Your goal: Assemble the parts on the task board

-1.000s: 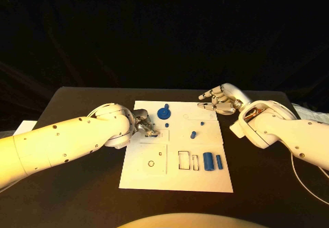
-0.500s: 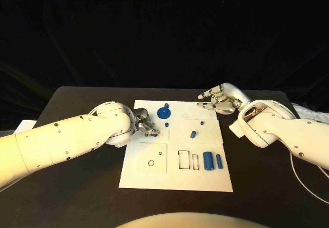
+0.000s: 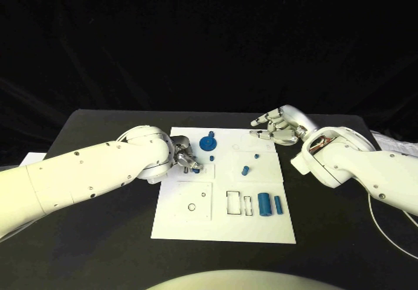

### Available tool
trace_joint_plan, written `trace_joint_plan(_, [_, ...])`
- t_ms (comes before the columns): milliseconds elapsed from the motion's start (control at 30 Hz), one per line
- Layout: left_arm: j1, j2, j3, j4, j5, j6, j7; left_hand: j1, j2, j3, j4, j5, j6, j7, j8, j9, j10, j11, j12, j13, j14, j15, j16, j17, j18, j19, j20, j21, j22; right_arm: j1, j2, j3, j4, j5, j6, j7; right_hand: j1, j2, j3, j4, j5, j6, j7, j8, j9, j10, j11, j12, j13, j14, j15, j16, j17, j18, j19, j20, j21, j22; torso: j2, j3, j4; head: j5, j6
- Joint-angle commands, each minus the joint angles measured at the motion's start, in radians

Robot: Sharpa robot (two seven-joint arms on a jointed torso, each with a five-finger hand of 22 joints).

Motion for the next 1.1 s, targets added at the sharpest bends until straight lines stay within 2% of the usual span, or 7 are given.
trace_joint_plan(33, [-0.004, 0.008, -0.005, -0.007, 0.016, 0.057, -0.020, -0.005, 0.005, 0.001, -0.008, 0.006, 0.031, -0.026, -0.002, 0.001, 0.008, 0.001, 0.004, 0.002, 0.104, -0.008, 0.003, 0.263, -0.016, 0.024, -0.006, 0.004, 0.097, -0.001, 0.002, 0.000, 0.001, -0.001, 0.014, 0.012, 0.006, 0.001, 0.000, 0.003, 0.009, 0.005, 0.001, -0.003, -0.001, -0.001, 0.000, 0.001, -0.001, 0.069, -0.005, -0.004, 0.093, 0.011, -0.005, -0.001, -0.004, -0.001, 0.000, -0.0001, -0.0005, -0.001, 0.000])
trace_joint_plan(267, [-0.003, 0.013, -0.005, -0.010, 0.018, 0.070, -0.022, -0.011, 0.004, -0.007, -0.009, 0.005, 0.036, -0.028, -0.002, 0.001, 0.012, 0.000, 0.009, 0.008, 0.104, -0.009, 0.003, 0.263, -0.016, 0.025, -0.007, 0.004, 0.098, -0.001, 0.003, 0.000, -0.001, 0.000, 0.016, 0.012, 0.007, 0.001, 0.000, 0.004, 0.011, 0.005, 0.001, -0.003, -0.001, -0.001, 0.000, 0.001, -0.001, 0.069, -0.005, -0.004, 0.093, 0.011, -0.005, -0.001, -0.004, -0.001, -0.001, 0.0007, 0.0014, -0.002, -0.003])
trace_joint_plan(433, [-0.003, 0.015, -0.005, -0.012, 0.018, 0.073, -0.024, -0.024, 0.002, -0.024, -0.007, 0.004, 0.041, -0.029, -0.003, 0.000, 0.014, -0.002, 0.011, 0.011, 0.104, -0.009, 0.003, 0.263, -0.016, 0.025, -0.007, 0.004, 0.099, -0.001, 0.003, 0.000, -0.002, 0.000, 0.017, 0.012, 0.007, 0.001, 0.000, 0.004, 0.013, 0.004, 0.001, -0.003, -0.001, -0.001, 0.000, 0.000, -0.002, 0.069, -0.005, -0.005, 0.093, 0.011, -0.005, -0.001, -0.005, -0.001, -0.001, -0.0003, 0.0016, -0.003, -0.004])
trace_joint_plan(767, [-0.002, 0.018, -0.005, -0.019, 0.000, 0.044, -0.031, -0.106, 0.004, -0.165, 0.054, 0.000, 0.061, -0.029, -0.008, -0.006, 0.016, -0.001, 0.006, 0.012, 0.104, -0.009, 0.003, 0.263, -0.017, 0.027, -0.008, 0.004, 0.104, -0.001, 0.003, 0.000, -0.002, 0.001, 0.018, 0.013, 0.007, 0.000, 0.000, 0.004, 0.015, 0.004, 0.001, -0.003, -0.001, -0.002, 0.000, -0.001, -0.003, 0.069, -0.005, -0.005, 0.092, 0.011, -0.005, -0.001, -0.005, -0.001, -0.001, -0.0011, 0.0013, -0.004, -0.004])
trace_joint_plan(1100, [-0.003, 0.016, -0.005, -0.020, -0.001, 0.025, -0.032, -0.113, 0.020, -0.310, 0.101, 0.000, 0.065, -0.029, -0.014, -0.008, 0.017, -0.001, 0.004, 0.016, 0.104, -0.010, 0.003, 0.263, -0.017, 0.028, -0.009, 0.004, 0.109, -0.001, 0.004, 0.000, -0.002, 0.002, 0.020, 0.012, 0.006, 0.000, 0.000, 0.006, 0.033, 0.004, 0.001, -0.003, -0.002, -0.004, 0.001, -0.003, -0.005, 0.069, -0.005, -0.006, 0.092, 0.011, -0.005, -0.001, -0.006, -0.002, -0.001, -0.0012, 0.0012, -0.004, -0.002])
